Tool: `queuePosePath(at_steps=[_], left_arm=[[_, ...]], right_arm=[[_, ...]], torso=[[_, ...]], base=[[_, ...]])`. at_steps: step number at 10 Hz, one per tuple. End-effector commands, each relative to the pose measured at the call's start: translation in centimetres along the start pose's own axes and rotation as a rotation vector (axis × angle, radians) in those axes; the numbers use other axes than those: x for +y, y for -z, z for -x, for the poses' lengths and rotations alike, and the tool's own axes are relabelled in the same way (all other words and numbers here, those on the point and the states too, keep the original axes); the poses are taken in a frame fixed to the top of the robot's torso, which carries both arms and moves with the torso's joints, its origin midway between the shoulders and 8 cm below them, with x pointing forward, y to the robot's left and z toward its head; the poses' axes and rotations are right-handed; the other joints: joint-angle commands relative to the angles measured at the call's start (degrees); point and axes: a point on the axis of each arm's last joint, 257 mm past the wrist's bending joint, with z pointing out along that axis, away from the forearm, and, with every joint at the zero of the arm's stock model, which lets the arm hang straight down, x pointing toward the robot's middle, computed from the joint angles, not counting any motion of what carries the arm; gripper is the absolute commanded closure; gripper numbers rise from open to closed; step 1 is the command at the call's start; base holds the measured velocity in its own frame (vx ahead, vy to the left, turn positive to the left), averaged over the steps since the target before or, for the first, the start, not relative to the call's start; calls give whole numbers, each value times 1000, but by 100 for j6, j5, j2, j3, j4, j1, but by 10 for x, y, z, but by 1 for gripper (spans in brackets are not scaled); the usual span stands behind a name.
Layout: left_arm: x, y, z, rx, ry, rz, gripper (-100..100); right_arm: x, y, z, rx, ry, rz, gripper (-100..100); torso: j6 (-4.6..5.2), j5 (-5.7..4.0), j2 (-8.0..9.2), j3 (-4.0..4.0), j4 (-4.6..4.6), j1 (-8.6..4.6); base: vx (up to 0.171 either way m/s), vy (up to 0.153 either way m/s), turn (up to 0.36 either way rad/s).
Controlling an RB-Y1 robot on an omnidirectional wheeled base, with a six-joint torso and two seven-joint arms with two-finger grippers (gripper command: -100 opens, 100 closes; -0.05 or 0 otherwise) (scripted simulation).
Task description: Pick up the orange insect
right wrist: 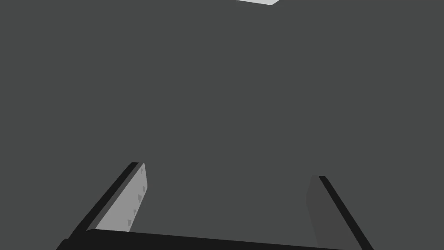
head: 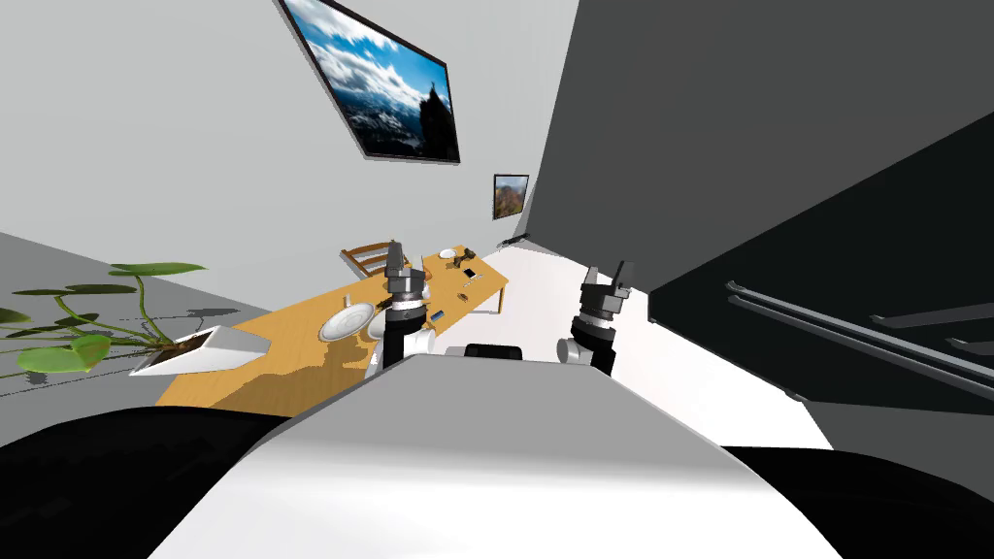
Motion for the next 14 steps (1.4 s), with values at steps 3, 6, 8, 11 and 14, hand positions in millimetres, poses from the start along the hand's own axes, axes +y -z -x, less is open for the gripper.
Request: queuePosePath(at_steps=[3, 6, 8, 11, 14], left_arm=[[28, 12, -2, 64, -24, 69, -100], [65, 31, 0, 115, -40, 168, -100], [95, 49, 5, 145, -47, 256, -100], [128, 72, 12, 181, -56, 359, -100], [179, 117, 27, 223, -62, 540, -100]], right_arm=[[0, 0, 0, 0, 0, 0, 0], [0, 0, 0, 0, 0, 0, 0], [0, 0, 0, 0, 0, 0, 0], [0, 0, 0, 0, 0, 0, 0], [0, 0, 0, 0, 0, 0, 0]], torso=[[0, -4, -4, -2, -1, -21], [0, -6, -4, -2, -1, -28], [1, -9, -12, -7, -3, -40], [0, -5, -7, -4, -2, -20], [1, -6, -16, -9, -4, -27]], base=[[11, -59, -23], [16, -81, -43], [37, -111, -70], [22, -62, -62], [51, -75, -131]])
